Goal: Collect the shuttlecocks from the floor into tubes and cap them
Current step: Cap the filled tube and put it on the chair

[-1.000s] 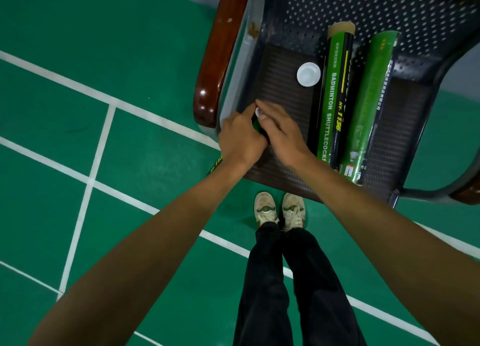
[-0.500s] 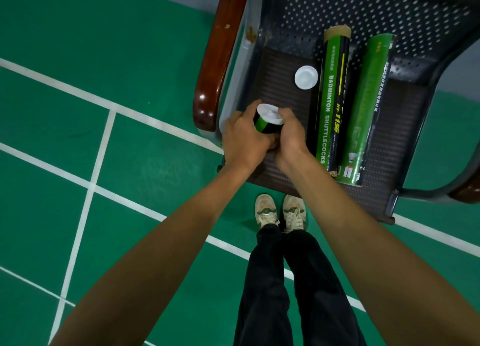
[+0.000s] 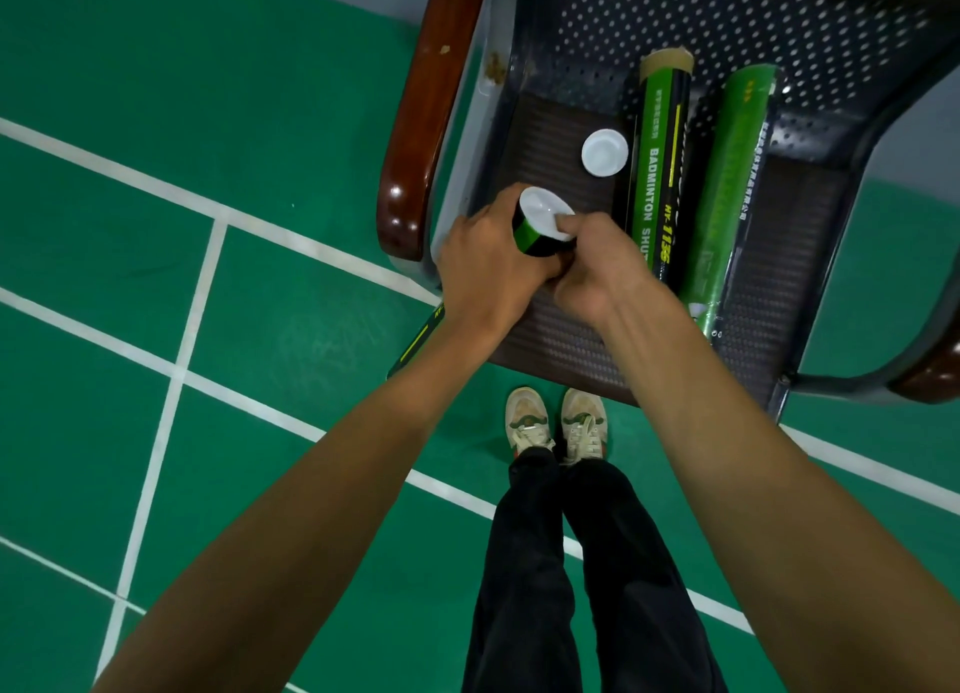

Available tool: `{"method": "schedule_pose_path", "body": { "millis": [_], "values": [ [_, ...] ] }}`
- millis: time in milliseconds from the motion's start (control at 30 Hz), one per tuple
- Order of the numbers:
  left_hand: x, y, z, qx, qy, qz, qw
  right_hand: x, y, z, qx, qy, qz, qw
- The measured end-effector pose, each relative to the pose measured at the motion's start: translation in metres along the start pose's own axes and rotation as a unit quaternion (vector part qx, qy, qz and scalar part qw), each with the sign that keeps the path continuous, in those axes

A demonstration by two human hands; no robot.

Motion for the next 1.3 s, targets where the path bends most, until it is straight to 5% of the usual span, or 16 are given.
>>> {"method": "schedule_pose_path", "body": {
  "millis": [233,567,1300],
  "values": [
    [0.002,-0.008,-0.004,-0.009,0.012,0.01,1.0,0.001,-0.007,0.007,-0.046,-0.043,-0.005,0.998],
    [0.008,-0.006,-0.013,-0.062,0.001,-0.017,0.998,-0.005,-0.025,-0.005,0.054,0.077,0.011,0.996],
    [0.042,0.016,0.005,-0.095,0.058,0.076,0.991,-0.015,-0.02,0.016,0.037,0.02,-0.019,0.999]
  ]
}}
Point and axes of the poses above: each hand's wrist, its own z-axis towards the middle knuckle, its own x-axis out of the palm, y = z × x, the point moved 5 cm from there along z, towards the middle knuckle, and after that the axes turned 15 degrees about -z, right-handed, at the moved point
